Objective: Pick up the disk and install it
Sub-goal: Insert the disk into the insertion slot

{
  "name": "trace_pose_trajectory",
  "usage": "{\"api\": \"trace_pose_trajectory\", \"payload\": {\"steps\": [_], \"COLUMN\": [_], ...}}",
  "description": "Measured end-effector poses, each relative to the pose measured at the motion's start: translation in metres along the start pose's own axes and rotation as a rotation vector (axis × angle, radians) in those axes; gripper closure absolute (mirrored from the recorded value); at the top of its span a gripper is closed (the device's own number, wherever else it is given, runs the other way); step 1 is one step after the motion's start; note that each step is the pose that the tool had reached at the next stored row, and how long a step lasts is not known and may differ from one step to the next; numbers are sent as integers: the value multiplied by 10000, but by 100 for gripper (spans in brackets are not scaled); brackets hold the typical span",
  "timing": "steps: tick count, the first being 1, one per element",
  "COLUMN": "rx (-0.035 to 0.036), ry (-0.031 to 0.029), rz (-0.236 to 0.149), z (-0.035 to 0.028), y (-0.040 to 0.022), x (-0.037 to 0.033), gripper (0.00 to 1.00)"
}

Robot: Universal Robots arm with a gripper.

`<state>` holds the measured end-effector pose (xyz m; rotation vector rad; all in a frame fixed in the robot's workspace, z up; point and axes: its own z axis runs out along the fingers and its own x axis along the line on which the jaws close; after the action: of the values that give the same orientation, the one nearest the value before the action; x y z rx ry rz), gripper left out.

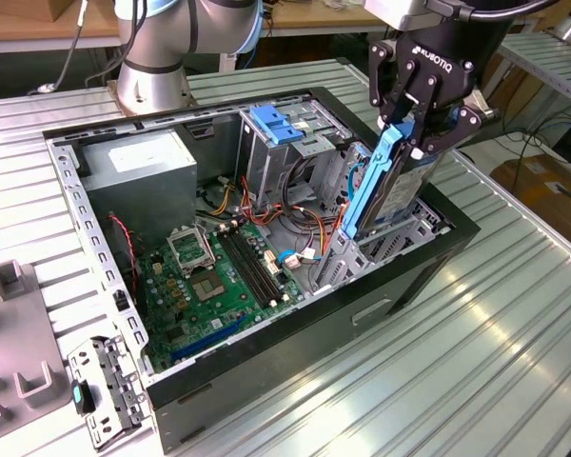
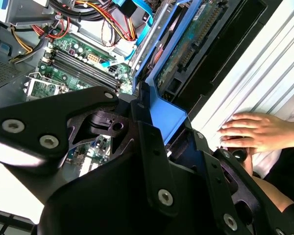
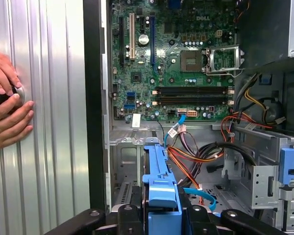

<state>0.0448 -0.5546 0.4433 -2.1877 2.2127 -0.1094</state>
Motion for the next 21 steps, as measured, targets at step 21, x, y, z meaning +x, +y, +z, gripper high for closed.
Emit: {"api": "trace_pose_trajectory", "payload": {"steps": [21], "rx": [-250], "ry": [3], "rz": [20], "z": [107], "y": [-14], "x": [-3], "gripper": [55]}}
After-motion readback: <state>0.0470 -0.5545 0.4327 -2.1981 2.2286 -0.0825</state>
